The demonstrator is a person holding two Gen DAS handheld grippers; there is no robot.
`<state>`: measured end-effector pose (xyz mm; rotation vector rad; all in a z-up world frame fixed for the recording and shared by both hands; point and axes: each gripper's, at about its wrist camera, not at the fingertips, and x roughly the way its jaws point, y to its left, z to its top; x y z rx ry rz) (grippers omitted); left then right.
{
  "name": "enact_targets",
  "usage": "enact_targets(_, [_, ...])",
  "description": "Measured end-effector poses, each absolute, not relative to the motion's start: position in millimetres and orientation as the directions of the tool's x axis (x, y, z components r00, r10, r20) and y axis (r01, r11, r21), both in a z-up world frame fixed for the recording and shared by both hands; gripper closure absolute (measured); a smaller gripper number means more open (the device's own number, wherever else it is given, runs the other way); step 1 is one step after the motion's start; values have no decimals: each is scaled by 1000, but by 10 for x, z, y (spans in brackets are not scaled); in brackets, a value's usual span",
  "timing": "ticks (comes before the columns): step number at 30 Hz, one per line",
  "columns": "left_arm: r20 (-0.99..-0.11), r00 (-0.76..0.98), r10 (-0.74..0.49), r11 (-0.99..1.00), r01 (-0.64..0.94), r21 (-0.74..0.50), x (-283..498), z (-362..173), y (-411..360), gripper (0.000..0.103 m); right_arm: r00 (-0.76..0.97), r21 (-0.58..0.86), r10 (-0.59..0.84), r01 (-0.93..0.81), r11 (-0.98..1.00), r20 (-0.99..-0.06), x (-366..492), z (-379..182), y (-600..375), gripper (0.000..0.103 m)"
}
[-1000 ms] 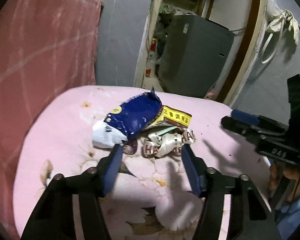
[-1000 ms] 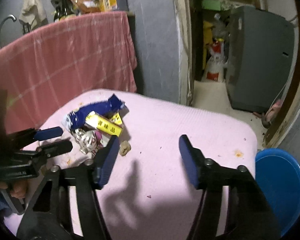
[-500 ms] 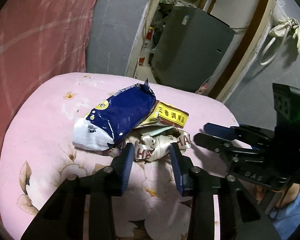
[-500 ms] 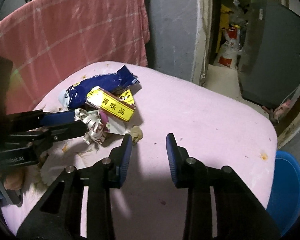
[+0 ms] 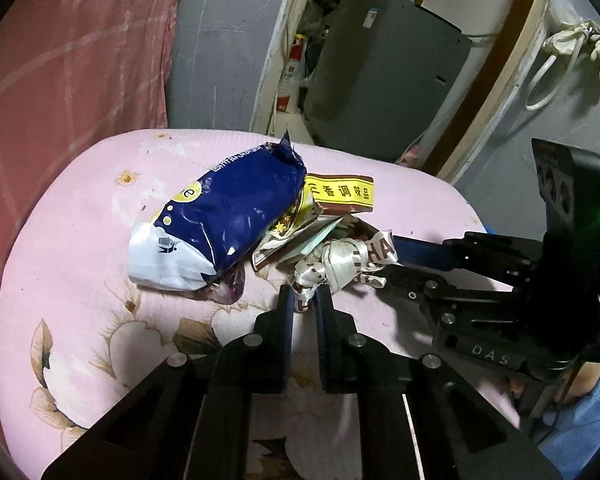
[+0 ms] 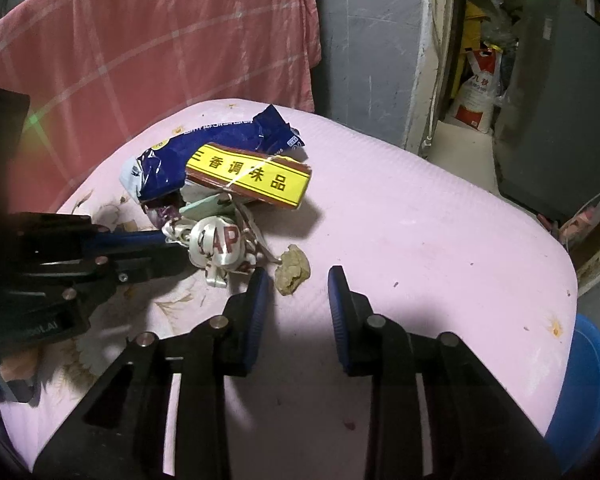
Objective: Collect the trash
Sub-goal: 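Grasp the white printed wrapper with the left tool while the right tool grasps another brown lump, lift both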
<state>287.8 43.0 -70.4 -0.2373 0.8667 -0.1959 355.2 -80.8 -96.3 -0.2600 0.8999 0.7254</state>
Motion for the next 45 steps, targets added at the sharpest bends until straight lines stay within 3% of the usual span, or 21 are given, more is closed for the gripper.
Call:
enact_targets(4, [-724, 635, -269, 955, 77, -288, 2871, -702, 430, 94, 401, 110, 475, -662, 741, -783, 3568, -974, -827, 94])
enact_targets(18, [-702, 670, -241, 969, 125, -212, 2811, -613, 276, 101, 460, 136, 506, -628, 766, -729, 3497, -839, -1064, 95])
enact_targets(31, [-605, 760, -238, 970, 155, -186, 2700, -345, -70, 101, 698, 156, 523, -520, 840, -490, 3158, -431, -1658, 95])
enact_targets(45, [-389, 865, -316, 947, 266, -179, 2834, 247, -905, 101, 912, 125, 325, -302, 945, -248, 2847, 77, -2640, 95])
